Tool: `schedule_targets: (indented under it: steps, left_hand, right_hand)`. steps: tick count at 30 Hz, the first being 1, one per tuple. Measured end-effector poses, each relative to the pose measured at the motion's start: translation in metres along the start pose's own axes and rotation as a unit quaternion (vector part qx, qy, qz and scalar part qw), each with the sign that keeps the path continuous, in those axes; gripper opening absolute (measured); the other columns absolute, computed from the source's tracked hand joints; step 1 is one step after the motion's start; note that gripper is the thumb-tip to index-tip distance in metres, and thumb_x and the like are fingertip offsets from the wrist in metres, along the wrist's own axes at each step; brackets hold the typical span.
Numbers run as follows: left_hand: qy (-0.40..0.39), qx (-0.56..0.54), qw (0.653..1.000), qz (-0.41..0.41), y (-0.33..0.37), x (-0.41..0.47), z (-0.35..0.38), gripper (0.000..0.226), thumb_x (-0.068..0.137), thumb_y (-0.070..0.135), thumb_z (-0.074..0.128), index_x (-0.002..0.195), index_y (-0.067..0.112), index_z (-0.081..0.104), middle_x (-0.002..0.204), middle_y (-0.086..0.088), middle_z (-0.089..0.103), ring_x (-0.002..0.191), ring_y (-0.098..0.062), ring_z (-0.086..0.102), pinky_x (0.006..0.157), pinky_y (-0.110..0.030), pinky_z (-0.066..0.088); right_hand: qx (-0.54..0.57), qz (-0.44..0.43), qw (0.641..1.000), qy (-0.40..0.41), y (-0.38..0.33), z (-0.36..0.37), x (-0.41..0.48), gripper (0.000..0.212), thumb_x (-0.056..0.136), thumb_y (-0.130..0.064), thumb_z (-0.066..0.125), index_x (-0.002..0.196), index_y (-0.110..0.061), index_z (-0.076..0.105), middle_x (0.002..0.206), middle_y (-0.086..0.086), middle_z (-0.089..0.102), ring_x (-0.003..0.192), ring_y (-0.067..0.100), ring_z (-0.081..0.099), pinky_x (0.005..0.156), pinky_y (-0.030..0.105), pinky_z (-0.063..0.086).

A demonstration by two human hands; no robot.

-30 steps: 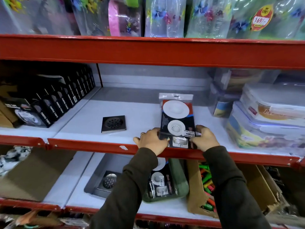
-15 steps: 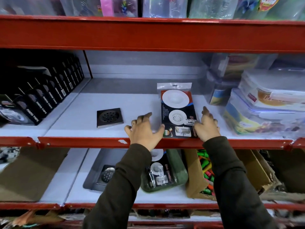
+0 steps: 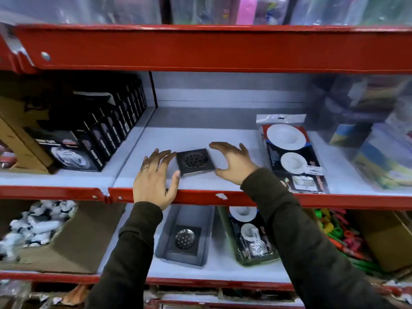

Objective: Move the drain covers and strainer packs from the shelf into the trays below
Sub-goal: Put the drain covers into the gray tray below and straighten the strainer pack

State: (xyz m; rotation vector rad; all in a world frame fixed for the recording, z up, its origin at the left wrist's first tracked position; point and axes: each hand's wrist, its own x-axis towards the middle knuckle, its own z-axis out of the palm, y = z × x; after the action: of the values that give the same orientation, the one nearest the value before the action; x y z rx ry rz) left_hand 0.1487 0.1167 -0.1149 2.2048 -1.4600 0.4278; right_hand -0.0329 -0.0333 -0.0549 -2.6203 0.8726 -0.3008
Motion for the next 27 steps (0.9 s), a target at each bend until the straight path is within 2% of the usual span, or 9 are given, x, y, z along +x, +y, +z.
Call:
schedule_targets:
  steps: [2, 5, 9, 11, 15, 20, 22, 24, 27]
  left_hand:
    - [0.017, 0.017, 0.999, 0.029, -0.017, -0.003, -0.001, 0.058, 0.094, 0.043, 0.029, 0.141, 0.018, 0.051, 0.143, -0.005, 0.056, 0.144, -0.027, 0.039, 0.120, -0.049, 0.029]
    - [0.058, 0.018, 0.997, 0.039, -0.026, -0.004, -0.001, 0.061, 0.092, 0.038, 0.030, 0.144, 0.012, 0.047, 0.149, -0.006, 0.050, 0.148, -0.028, 0.031, 0.122, -0.054, 0.021]
    - [0.080, 0.032, 0.995, 0.052, -0.029, -0.004, 0.000, 0.065, 0.091, 0.036, 0.032, 0.151, 0.012, 0.037, 0.158, -0.004, 0.037, 0.152, -0.029, 0.022, 0.125, -0.054, 0.011]
    - [0.080, 0.046, 0.994, 0.060, -0.030, -0.004, 0.000, 0.065, 0.090, 0.036, 0.032, 0.151, 0.012, 0.036, 0.159, -0.005, 0.035, 0.152, -0.030, 0.021, 0.125, -0.053, 0.008]
    - [0.066, 0.058, 0.994, 0.060, -0.028, -0.004, -0.001, 0.065, 0.092, 0.037, 0.030, 0.152, 0.012, 0.033, 0.161, -0.007, 0.031, 0.152, -0.030, 0.020, 0.125, -0.052, 0.007]
    - [0.080, 0.100, 0.991, 0.035, -0.041, -0.006, -0.005, 0.067, 0.094, 0.039, 0.028, 0.155, 0.012, 0.025, 0.164, -0.006, 0.024, 0.153, -0.029, 0.017, 0.124, -0.043, -0.012]
    - [0.085, 0.108, 0.990, 0.034, -0.046, -0.005, -0.007, 0.068, 0.094, 0.039, 0.029, 0.155, 0.012, 0.023, 0.164, -0.006, 0.022, 0.153, -0.029, 0.015, 0.124, -0.043, -0.014]
    - [0.093, 0.106, 0.989, 0.040, -0.046, -0.004, -0.008, 0.067, 0.094, 0.039, 0.030, 0.156, 0.012, 0.023, 0.164, -0.005, 0.022, 0.153, -0.029, 0.016, 0.124, -0.043, -0.014]
    - [0.106, 0.100, 0.989, 0.039, -0.046, -0.005, -0.005, 0.066, 0.094, 0.039, 0.028, 0.155, 0.013, 0.026, 0.163, -0.004, 0.025, 0.153, -0.030, 0.018, 0.124, -0.044, -0.010]
  right_hand:
    - [-0.025, 0.004, 0.997, -0.072, -0.019, 0.003, 0.023, 0.084, 0.081, -0.020, 0.067, 0.153, -0.020, 0.023, 0.161, 0.001, 0.025, 0.149, 0.019, 0.019, 0.122, 0.045, -0.001]
    - [-0.039, 0.038, 0.984, -0.171, -0.036, 0.004, 0.053, 0.095, 0.079, -0.020, 0.072, 0.155, -0.021, 0.014, 0.164, 0.007, 0.015, 0.151, 0.028, 0.012, 0.122, 0.041, 0.008]
    - [-0.032, 0.068, 0.971, -0.228, -0.042, 0.010, 0.080, 0.098, 0.071, -0.020, 0.079, 0.152, -0.023, 0.023, 0.158, 0.002, 0.029, 0.144, 0.026, 0.032, 0.115, 0.034, 0.031]
    - [-0.026, 0.072, 0.971, -0.226, -0.041, 0.011, 0.084, 0.098, 0.067, -0.018, 0.082, 0.150, -0.022, 0.030, 0.152, 0.000, 0.037, 0.139, 0.025, 0.039, 0.109, 0.032, 0.037]
    - [-0.064, 0.055, 0.981, -0.175, -0.049, 0.003, 0.072, 0.102, 0.065, -0.031, 0.084, 0.150, -0.027, 0.028, 0.153, -0.002, 0.034, 0.139, 0.023, 0.037, 0.113, 0.036, 0.035]
    - [-0.080, 0.022, 0.994, -0.065, -0.070, -0.016, 0.021, 0.103, 0.055, -0.052, 0.080, 0.144, -0.031, 0.036, 0.144, -0.003, 0.043, 0.133, 0.023, 0.042, 0.114, 0.046, 0.030]
    - [-0.062, 0.005, 0.996, -0.059, -0.082, -0.017, -0.011, 0.103, 0.048, -0.058, 0.076, 0.140, -0.033, 0.040, 0.137, -0.005, 0.048, 0.125, 0.019, 0.046, 0.111, 0.042, 0.033]
    - [-0.027, -0.016, 0.993, -0.112, -0.094, -0.006, -0.045, 0.093, 0.047, -0.055, 0.080, 0.132, -0.032, 0.048, 0.126, -0.006, 0.053, 0.113, 0.014, 0.050, 0.103, 0.034, 0.039]
    - [0.023, 0.001, 0.957, -0.291, -0.100, 0.049, -0.074, 0.070, 0.057, -0.044, 0.086, 0.118, -0.029, 0.057, 0.113, -0.004, 0.058, 0.103, 0.015, 0.057, 0.093, 0.034, 0.051]
